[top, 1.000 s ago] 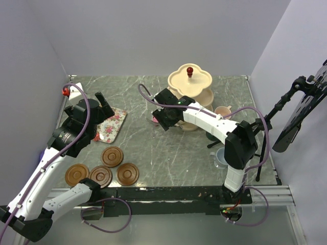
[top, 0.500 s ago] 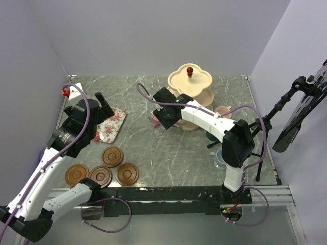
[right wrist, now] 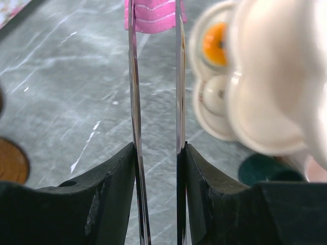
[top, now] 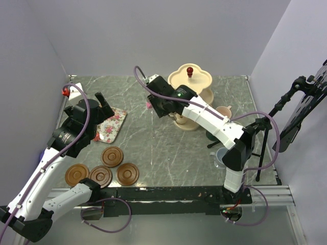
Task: Serve the afternoon tea
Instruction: Place the desert on the desert table.
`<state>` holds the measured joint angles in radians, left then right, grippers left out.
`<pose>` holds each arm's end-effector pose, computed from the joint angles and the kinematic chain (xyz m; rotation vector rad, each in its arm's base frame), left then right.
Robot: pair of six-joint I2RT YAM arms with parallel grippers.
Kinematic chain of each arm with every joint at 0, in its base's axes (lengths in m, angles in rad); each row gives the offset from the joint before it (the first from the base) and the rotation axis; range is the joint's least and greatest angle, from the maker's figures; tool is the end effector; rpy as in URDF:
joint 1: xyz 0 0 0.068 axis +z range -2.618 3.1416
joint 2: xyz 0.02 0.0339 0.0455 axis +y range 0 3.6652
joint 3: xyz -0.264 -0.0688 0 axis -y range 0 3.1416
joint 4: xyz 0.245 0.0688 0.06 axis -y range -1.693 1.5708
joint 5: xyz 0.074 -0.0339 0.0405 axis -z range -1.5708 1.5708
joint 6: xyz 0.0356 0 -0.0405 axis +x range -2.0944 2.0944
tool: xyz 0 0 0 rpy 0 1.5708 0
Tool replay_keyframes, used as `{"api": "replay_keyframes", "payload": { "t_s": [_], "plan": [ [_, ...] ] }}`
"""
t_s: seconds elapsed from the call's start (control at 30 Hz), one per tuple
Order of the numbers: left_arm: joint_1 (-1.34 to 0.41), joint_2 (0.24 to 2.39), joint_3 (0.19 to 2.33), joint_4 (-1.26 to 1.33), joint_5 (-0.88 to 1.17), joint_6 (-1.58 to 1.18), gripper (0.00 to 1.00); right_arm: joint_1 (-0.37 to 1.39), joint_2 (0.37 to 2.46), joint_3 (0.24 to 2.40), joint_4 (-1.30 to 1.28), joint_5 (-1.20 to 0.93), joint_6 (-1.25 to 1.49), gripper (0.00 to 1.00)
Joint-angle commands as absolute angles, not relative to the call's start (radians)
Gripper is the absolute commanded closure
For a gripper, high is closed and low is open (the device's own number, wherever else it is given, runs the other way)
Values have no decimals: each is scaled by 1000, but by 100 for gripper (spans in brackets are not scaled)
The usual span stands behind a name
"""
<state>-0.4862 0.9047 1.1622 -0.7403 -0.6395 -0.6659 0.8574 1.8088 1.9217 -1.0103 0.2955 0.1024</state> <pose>0.1597 -0.0603 0.3939 -0.5540 1.8736 -0.0993 0.2606 0.2853 0.3728 -0.7727 2.2900 0.0714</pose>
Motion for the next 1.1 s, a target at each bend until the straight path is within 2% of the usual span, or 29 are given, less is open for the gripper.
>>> {"api": "replay_keyframes", "payload": {
  "t_s": [0.0,0.6,1.07],
  "plan": [
    [-485,893,1161,-706,-634,-661,0,864,1744,2005,-1127,511,245,55],
    [-485,897,1163,-706,-630,-658,0,841,1713,1930,-1155,729,314,53],
    [-486,893,1164,-706,-640,-657,0,841,1733,1917,-1121,719,298,36]
  ]
}}
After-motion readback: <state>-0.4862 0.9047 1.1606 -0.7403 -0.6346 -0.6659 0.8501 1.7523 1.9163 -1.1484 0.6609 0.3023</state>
